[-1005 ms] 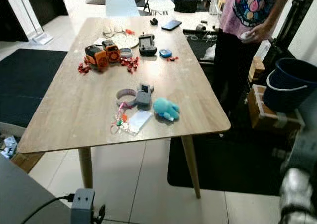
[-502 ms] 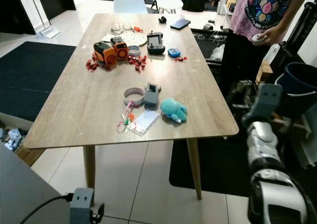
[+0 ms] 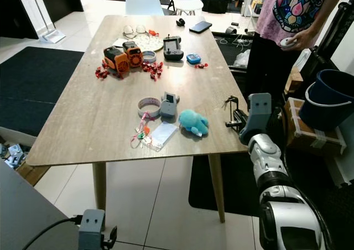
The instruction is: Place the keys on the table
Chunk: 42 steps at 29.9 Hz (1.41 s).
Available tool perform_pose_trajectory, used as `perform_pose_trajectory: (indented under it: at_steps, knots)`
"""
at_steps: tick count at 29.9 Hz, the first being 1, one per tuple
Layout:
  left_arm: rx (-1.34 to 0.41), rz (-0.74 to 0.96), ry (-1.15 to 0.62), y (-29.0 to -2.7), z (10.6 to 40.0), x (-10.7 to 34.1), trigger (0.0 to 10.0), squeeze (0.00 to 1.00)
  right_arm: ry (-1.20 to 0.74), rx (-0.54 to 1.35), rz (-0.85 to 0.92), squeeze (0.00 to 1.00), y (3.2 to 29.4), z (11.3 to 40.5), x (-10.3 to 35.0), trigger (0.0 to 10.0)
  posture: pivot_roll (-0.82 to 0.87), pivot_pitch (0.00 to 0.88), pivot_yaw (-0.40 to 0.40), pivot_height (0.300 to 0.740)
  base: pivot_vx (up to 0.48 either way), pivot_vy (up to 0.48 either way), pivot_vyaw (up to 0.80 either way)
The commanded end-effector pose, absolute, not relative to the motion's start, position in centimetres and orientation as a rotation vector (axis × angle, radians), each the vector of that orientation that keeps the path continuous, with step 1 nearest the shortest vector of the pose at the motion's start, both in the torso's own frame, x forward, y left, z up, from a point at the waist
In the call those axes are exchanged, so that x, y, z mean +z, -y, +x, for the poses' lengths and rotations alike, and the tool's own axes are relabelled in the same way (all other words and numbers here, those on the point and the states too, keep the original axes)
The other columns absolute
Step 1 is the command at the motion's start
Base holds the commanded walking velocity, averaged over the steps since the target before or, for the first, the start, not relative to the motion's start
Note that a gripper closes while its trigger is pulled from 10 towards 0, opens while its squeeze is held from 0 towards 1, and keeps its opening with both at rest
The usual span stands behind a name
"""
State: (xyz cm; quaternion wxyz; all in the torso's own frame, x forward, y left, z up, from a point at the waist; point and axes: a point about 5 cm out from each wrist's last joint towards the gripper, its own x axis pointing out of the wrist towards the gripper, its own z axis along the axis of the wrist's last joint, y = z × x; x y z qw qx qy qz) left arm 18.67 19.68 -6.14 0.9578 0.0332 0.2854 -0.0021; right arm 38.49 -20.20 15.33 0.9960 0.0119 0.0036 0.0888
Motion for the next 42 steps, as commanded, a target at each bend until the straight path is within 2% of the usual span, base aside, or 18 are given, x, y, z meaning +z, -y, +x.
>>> perform_pose_trajectory:
  at_steps: [1,10,25,32,42]
  knots:
    - [-0.006,0.058,-0.616,-19.5,18.0,-6.7,10.0,0.00,-0.023,0.206,0.020,0.00,19.7,38.7,15.5,10.0,0.08,0.070,-0.016,0.740,0.000,0.000,0.00]
    - [0.001,0.047,-0.620,-19.3,17.8,-6.8,10.0,0.00,-0.038,0.297,0.057,0.00,16.4,39.0,15.4,10.0,0.08,0.070,-0.021,0.740,0.000,0.000,0.00]
    - [-0.001,0.040,-0.612,-19.3,17.8,-6.7,10.0,0.00,-0.064,0.374,0.071,0.00,14.7,38.8,15.2,10.0,0.08,0.072,-0.023,0.740,0.000,0.000,0.00]
    - [-0.002,0.037,-0.611,-19.3,17.7,-6.7,10.0,0.00,-0.060,0.386,0.084,0.00,15.0,38.8,15.6,10.0,0.08,0.072,-0.022,0.740,0.000,0.000,0.00]
    - [-0.006,0.034,-0.608,-19.3,17.7,-6.7,10.0,0.00,-0.071,0.283,0.067,0.00,17.8,38.9,15.8,10.0,0.08,0.072,-0.023,0.740,0.000,0.000,0.00]
